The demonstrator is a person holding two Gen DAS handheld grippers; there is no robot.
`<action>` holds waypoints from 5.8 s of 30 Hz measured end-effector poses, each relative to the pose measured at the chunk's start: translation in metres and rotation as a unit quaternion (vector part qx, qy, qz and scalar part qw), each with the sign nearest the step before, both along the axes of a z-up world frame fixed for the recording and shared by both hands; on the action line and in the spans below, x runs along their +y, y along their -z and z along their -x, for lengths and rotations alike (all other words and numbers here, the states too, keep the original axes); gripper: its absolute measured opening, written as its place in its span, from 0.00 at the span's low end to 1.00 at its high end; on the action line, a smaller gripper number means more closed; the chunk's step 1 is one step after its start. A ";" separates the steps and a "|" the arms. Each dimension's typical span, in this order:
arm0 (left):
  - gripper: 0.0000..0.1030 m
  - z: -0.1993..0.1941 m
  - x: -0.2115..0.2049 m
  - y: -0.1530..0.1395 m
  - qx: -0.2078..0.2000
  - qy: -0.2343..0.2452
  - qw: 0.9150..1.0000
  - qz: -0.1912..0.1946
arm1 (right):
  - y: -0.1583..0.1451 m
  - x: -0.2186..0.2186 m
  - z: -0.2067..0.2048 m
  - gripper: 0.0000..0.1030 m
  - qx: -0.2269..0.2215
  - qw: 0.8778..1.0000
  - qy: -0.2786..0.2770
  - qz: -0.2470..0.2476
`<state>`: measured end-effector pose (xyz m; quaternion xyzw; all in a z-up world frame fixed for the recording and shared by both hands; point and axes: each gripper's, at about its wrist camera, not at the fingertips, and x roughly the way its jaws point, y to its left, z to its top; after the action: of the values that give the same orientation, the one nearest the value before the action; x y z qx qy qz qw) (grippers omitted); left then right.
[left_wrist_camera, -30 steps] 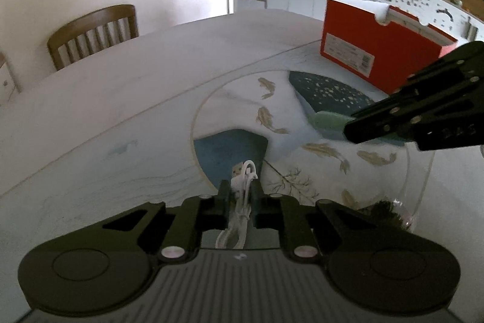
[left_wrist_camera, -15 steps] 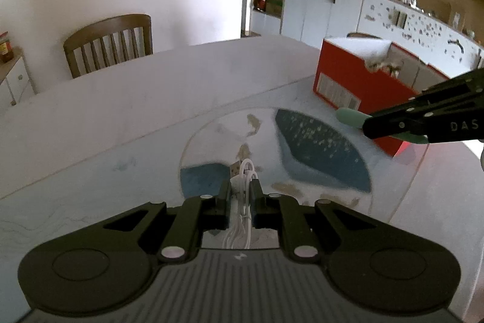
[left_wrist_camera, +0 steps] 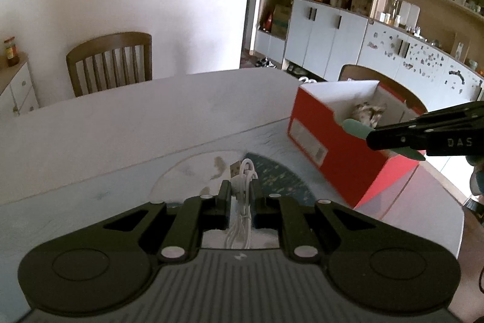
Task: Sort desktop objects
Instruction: 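Carry the green item and white cable over the red shoebox and lower them, then open the right tool releasing the green item while left releases the cable, then withdraw both tools from the box back toward the turntable, then grasp the dark plastic bag with right tool while left grasps the blue packet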
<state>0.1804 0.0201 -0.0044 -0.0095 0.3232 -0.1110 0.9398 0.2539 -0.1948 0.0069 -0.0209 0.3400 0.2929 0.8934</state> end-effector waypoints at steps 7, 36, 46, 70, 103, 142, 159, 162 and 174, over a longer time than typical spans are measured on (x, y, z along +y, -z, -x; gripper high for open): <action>0.10 -0.010 -0.045 -0.015 -0.010 0.004 1.000 0.002 | -0.008 -0.040 -0.013 0.09 -0.008 1.000 0.005 -0.001; 0.10 -0.113 -0.223 -0.018 0.007 0.083 0.996 -0.021 | 0.011 -0.171 -0.089 0.09 0.000 0.998 0.062 -0.004; 0.11 -0.175 -0.242 0.013 0.057 0.077 0.995 -0.026 | 0.047 -0.173 -0.111 0.09 0.048 0.997 0.060 0.019; 0.11 -0.251 -0.261 0.070 0.201 0.097 0.975 -0.023 | 0.063 -0.176 -0.120 0.66 0.103 0.994 0.038 0.027; 0.68 -0.134 -0.205 -0.029 0.049 0.063 0.997 0.007 | 0.013 -0.174 -0.079 0.86 0.042 0.997 0.055 -0.015; 1.00 0.043 -0.045 -0.051 -0.003 -0.019 1.000 0.001 | -0.046 -0.040 0.043 0.97 -0.025 0.998 0.057 0.002; 1.00 0.102 0.023 -0.039 -0.011 -0.029 0.999 -0.009 | -0.041 0.037 0.080 0.97 -0.034 0.998 0.044 0.007; 1.00 0.107 0.030 -0.032 -0.007 -0.027 1.000 -0.012 | -0.039 0.050 0.083 0.97 -0.035 0.999 0.036 0.009; 1.00 0.120 0.045 0.016 0.030 -0.010 0.999 -0.005 | -0.006 0.087 0.089 0.96 -0.015 0.999 0.020 0.032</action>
<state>0.0604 0.0648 -0.0201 -0.0110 0.3513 -0.0997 0.9309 0.1649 -0.1075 0.0128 -0.0471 0.3361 0.2631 0.9031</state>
